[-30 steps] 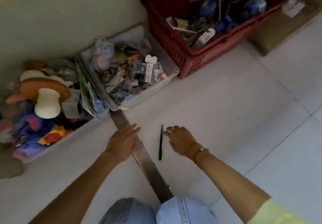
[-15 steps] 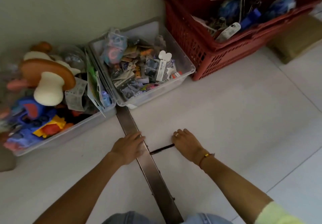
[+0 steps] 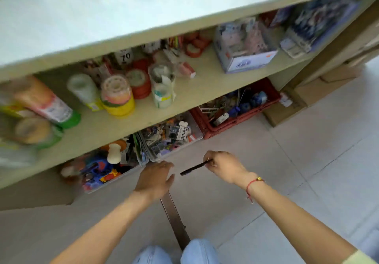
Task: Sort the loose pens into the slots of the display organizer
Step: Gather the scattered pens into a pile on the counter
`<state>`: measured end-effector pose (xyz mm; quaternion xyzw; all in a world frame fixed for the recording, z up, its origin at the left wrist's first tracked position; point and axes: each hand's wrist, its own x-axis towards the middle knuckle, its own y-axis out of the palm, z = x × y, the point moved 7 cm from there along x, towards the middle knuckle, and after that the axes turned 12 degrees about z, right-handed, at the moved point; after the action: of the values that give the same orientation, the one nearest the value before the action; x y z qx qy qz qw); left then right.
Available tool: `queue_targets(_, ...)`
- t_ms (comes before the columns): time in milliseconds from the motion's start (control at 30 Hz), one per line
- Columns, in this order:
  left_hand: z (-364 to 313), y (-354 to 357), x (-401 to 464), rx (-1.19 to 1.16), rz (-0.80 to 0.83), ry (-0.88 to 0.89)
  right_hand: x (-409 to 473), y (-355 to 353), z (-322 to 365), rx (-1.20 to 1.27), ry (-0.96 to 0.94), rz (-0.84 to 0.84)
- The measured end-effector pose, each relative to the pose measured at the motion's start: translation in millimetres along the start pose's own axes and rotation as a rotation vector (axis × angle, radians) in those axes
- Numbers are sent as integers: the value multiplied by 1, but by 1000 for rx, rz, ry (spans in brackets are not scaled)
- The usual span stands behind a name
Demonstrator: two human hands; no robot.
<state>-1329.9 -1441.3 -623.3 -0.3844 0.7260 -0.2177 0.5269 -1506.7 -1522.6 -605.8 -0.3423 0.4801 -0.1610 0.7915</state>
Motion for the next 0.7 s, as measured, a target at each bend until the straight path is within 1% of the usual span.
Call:
queue_targets(67, -27, -49, -47, -26, -23, 16, -43, -56, 24, -30, -29, -40)
queue_targets(133, -52, -102, -97, -21, -88, 28, -87, -115, 51, -27, -68, -68)
queue_targets(233, -79, -185, -173, -69, -230, 14, -150, -200, 95, 43, -136, -167)
queue_targets(367, -89, -278, -250, -170, -441, -67, -208, -287, 153, 192, -292, -271)
queue_targets(433, -83, -313, -273, -180, -511, -102, -219, -318, 181, 197, -364, -307)
queue_targets(533, -60, -359, -290, -171, -581, -169, -214, -355, 216, 201, -428, -393)
queue_targets(700, 6, -413, -297, -131, -628, -274, -163, -397, 267, 295, -424, -497)
